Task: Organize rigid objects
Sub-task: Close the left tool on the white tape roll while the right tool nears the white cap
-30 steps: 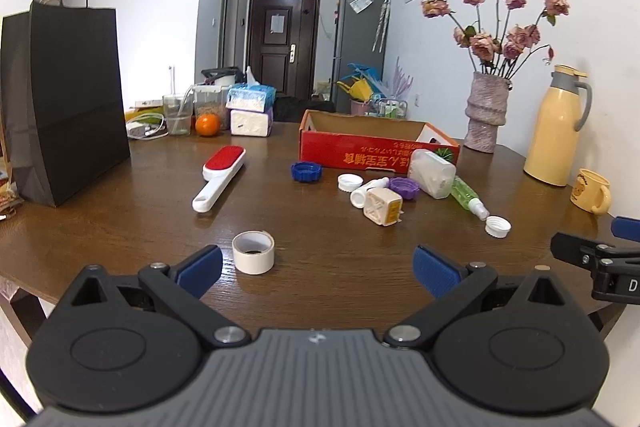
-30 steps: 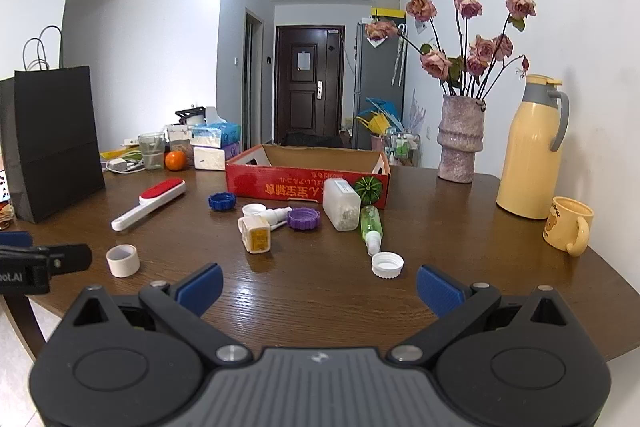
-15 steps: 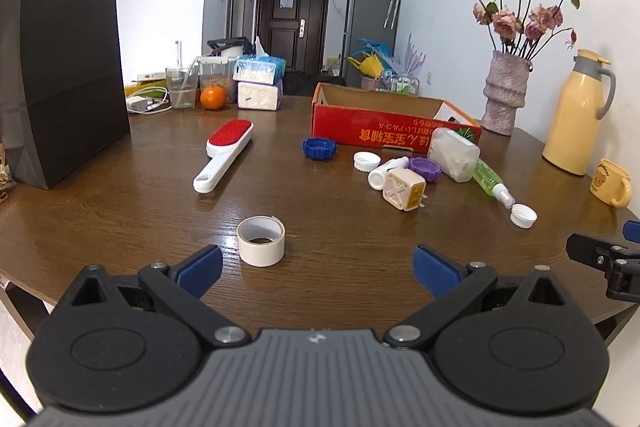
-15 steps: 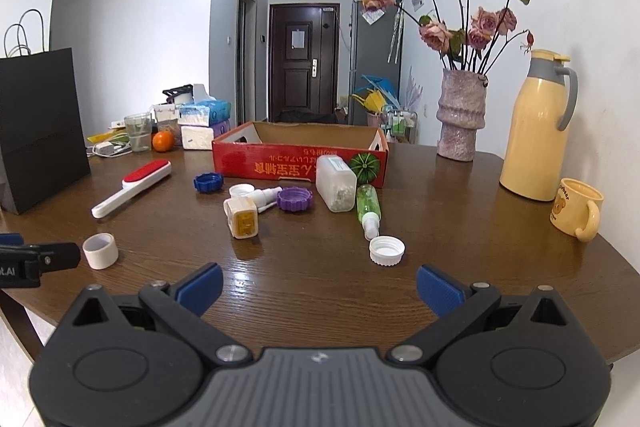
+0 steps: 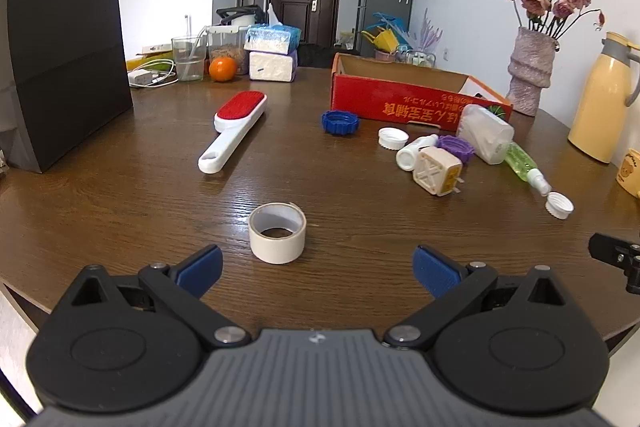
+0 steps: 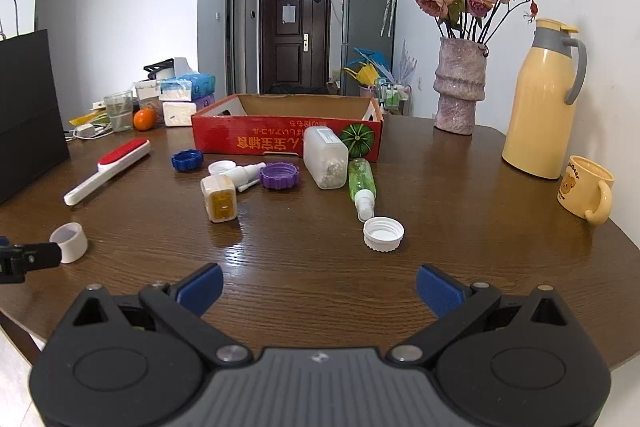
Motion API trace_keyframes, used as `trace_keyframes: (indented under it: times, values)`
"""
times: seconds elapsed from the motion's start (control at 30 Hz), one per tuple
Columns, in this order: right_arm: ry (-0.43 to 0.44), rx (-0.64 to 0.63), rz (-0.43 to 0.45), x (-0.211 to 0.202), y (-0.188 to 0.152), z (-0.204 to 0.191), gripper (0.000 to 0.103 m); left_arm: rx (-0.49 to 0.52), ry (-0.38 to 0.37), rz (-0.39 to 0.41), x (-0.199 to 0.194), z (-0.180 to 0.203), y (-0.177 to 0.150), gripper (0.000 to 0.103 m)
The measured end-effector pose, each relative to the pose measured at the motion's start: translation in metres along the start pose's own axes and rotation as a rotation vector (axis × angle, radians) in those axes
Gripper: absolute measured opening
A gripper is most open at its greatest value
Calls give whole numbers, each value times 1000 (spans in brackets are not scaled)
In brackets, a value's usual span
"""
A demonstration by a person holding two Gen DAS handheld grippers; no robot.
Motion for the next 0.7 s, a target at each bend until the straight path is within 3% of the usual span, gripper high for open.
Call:
trace_keyframes:
  times: [0.57, 0.7]
  values:
    - [-28, 22, -46, 47, 8, 10, 103, -32, 60, -68, 47, -22, 5, 103]
    - [-38, 35, -42, 57, 9, 14, 102, -30, 58, -74, 55, -23, 6, 93]
Point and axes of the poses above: each gripper's, at about its wrist camera, not at the fingertips, and x roughly the way its jaws point, z to its right, y to its top, the point moved 1 cm from there along x, roughly the way its jaws point, and after that the axes turned 8 degrees about x, right-handed, at the moved point
